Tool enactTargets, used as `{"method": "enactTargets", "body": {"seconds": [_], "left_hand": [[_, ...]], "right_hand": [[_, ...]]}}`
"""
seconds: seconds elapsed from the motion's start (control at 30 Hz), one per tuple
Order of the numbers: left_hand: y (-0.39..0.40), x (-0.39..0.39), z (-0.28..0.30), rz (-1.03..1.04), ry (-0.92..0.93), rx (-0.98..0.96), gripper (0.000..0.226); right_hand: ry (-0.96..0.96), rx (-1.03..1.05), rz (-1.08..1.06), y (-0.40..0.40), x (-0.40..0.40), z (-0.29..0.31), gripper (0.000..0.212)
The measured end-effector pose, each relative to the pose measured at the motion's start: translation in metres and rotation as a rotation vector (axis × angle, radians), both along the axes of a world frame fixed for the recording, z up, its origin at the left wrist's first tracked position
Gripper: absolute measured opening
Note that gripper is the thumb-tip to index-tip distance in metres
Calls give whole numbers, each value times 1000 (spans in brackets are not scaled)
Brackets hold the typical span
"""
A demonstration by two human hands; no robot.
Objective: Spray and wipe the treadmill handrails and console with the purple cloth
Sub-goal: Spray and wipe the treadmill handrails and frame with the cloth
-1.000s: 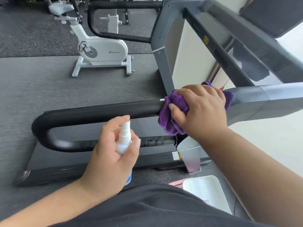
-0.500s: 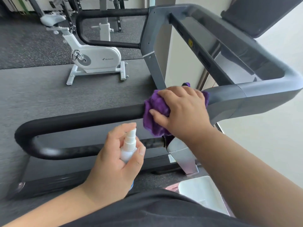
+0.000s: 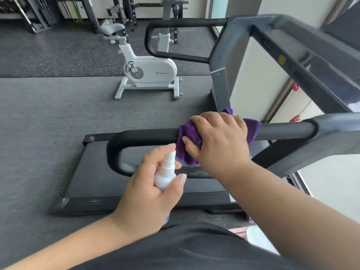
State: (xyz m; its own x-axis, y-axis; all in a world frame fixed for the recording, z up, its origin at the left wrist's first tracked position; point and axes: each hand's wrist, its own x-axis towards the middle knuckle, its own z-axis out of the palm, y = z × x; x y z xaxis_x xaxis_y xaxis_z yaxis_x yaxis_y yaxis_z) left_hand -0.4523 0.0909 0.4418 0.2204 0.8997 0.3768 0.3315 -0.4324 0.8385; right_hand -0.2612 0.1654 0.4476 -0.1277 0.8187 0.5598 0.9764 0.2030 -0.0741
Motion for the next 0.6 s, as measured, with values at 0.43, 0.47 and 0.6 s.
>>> {"method": "enactTargets", "body": {"seconds": [0.43,0.47,0.6], "left_hand": [[14,-143,-4,15,-81,-16,51],[15,-151,-5,8,-84,-20,51],[21,-175,-4,-8,-100,-28,50]], "right_hand": [[-191,-10,178,17,-182,-9,41],[-235,-17,185,17,-192,-12,38],[-381,-53,265,17,-214,-24,27]]}}
